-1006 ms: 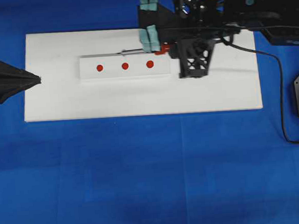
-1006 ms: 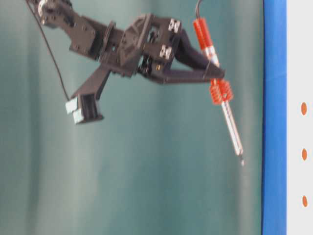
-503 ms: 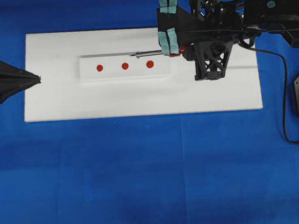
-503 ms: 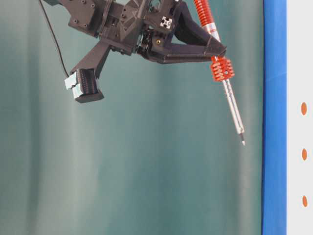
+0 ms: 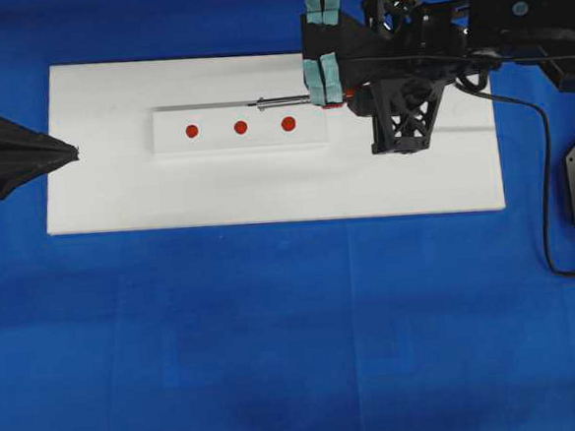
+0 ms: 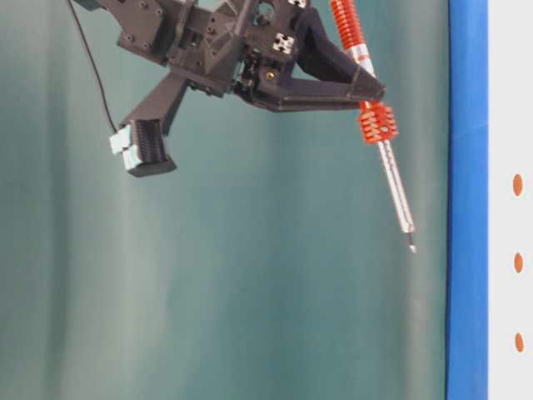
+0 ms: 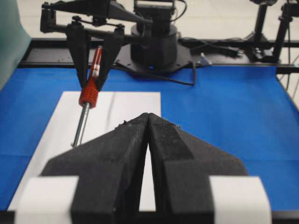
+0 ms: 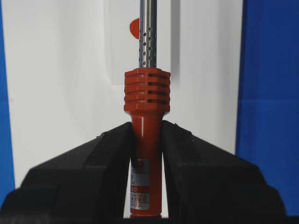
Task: Touch the tip of the soldering iron to the mark.
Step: 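Lower the iron tip onto the middle red dot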
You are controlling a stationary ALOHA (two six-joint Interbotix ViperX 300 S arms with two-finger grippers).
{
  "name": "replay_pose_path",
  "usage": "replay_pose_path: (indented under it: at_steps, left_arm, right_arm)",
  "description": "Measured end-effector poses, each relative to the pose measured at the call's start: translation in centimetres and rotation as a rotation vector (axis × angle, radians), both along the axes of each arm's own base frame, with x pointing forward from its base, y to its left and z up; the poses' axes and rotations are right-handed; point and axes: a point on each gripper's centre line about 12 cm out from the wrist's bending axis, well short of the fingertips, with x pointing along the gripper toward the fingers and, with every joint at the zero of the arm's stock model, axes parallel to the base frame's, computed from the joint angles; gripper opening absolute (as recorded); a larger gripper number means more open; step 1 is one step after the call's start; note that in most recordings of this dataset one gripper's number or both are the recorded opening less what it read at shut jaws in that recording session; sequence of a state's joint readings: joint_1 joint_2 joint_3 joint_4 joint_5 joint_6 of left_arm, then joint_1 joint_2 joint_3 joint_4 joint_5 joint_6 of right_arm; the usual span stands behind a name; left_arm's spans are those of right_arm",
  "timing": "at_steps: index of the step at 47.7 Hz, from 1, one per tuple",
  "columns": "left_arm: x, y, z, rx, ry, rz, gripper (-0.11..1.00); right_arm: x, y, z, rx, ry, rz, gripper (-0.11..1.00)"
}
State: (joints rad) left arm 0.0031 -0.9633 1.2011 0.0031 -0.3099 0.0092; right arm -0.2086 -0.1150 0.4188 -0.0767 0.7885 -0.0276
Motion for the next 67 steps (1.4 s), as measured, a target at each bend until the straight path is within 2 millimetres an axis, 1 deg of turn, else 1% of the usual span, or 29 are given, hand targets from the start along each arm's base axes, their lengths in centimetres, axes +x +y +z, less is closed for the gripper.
replay_pose_path:
  at_steps: [21, 30, 38, 48, 67]
  left_arm:
    - [0.0, 0.0, 0.0, -0.001, -0.002, 0.0, 0.02]
    - [0.0, 0.0, 0.0, 0.0, -0.002, 0.0, 0.02]
    - [0.0, 0.0, 0.0, 0.0, -0.002, 0.0, 0.02]
    - [0.0, 0.0, 0.0, 0.0, 0.0, 0.0, 0.02]
    - [0.0, 0.0, -0.1, 0.0, 0.002, 0.0, 0.02]
  right_arm:
    - [1.9, -0.3, -4.9, 0.017, 0.05, 0.005, 0.07]
    - [2.1, -0.3, -6.6, 0.028, 0.07, 0.001, 0.07]
    - [2.1, -0.4, -7.1, 0.028, 0.067, 0.001, 0.07]
    - [2.0, -0.9, -7.1, 0.027, 0.064, -0.009, 0.07]
    - [2.0, -0.9, -7.1, 0.026, 0.065, -0.008, 0.07]
